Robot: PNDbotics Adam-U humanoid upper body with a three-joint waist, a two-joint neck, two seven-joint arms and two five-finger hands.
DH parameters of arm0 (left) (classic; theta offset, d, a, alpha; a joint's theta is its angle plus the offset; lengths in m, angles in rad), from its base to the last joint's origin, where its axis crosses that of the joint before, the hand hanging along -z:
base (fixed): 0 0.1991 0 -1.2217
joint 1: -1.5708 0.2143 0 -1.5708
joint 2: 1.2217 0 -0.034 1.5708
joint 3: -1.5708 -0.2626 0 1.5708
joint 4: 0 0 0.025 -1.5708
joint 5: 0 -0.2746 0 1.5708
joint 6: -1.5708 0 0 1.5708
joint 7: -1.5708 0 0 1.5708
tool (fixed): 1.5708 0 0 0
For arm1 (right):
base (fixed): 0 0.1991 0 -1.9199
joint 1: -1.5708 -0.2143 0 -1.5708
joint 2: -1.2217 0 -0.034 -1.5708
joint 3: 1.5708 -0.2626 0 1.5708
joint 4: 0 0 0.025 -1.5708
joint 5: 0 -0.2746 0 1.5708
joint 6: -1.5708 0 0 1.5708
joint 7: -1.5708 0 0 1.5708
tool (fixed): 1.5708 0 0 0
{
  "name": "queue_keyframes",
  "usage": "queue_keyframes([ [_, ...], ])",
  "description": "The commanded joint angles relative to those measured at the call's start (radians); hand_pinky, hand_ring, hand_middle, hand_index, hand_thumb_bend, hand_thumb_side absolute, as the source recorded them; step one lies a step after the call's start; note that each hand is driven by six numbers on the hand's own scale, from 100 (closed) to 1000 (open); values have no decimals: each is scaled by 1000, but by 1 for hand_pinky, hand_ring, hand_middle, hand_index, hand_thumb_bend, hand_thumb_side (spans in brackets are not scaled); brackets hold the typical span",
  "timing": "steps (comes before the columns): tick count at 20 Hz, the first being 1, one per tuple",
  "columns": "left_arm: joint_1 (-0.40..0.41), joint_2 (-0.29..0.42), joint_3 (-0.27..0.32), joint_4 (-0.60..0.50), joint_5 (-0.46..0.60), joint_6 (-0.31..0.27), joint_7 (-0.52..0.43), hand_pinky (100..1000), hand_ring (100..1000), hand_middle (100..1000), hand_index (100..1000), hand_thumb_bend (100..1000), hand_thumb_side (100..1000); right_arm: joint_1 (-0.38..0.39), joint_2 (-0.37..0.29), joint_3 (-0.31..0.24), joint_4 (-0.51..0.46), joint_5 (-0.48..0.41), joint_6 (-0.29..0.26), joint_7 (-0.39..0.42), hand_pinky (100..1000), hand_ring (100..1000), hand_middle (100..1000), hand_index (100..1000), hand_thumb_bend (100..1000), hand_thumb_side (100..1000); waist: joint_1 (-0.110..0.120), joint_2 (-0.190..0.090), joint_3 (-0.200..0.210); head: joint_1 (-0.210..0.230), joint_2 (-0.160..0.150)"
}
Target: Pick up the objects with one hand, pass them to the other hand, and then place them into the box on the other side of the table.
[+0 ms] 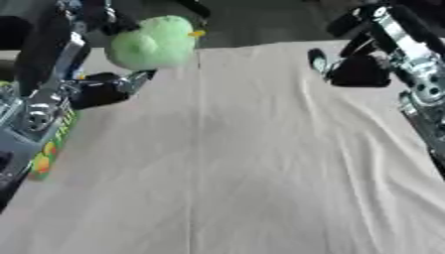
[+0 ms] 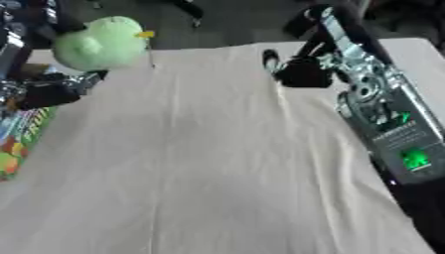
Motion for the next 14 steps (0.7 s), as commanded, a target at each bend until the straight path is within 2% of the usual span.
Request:
queue_keyframes([
  [1, 7, 83, 61, -23, 20, 47, 3, 423, 493, 351, 433, 353, 100, 6, -41, -72, -7, 19, 23, -49, 614, 537, 608, 653, 100, 299, 2, -23, -1, 66, 13],
  [4, 26, 116, 90, -15, 35, 93, -3, 421, 494, 354, 431, 334, 100, 26, -51, -113, -7, 15, 38, -95, 610, 542, 614, 655, 100, 336, 4, -25, -1, 135, 13],
  [6, 36, 133, 98, -13, 34, 118, -16, 425, 494, 358, 433, 343, 100, 43, -55, -141, -7, 19, 40, -127, 604, 544, 611, 652, 141, 282, 6, -25, -3, 167, 13],
  [7, 42, 141, 104, -13, 31, 128, -21, 426, 494, 359, 433, 335, 100, 52, -56, -153, -7, 19, 40, -143, 601, 542, 609, 652, 104, 285, 6, -24, -3, 178, 12],
  [8, 48, 148, 109, -13, 28, 136, -24, 426, 494, 360, 433, 346, 100, 59, -57, -163, -7, 18, 41, -159, 600, 541, 608, 651, 175, 265, 7, -23, -4, 185, 11],
  [9, 56, 155, 116, -12, 27, 144, -26, 425, 494, 361, 432, 345, 100, 65, -58, -172, -7, 14, 41, -175, 599, 538, 605, 649, 194, 258, 7, -23, -4, 190, 10],
  [14, 83, 183, 135, 25, 25, 183, -42, 429, 498, 371, 435, 355, 100, 77, -64, -199, -7, -10, 41, -252, 596, 533, 599, 644, 206, 243, 10, -22, -3, 201, 4],
])
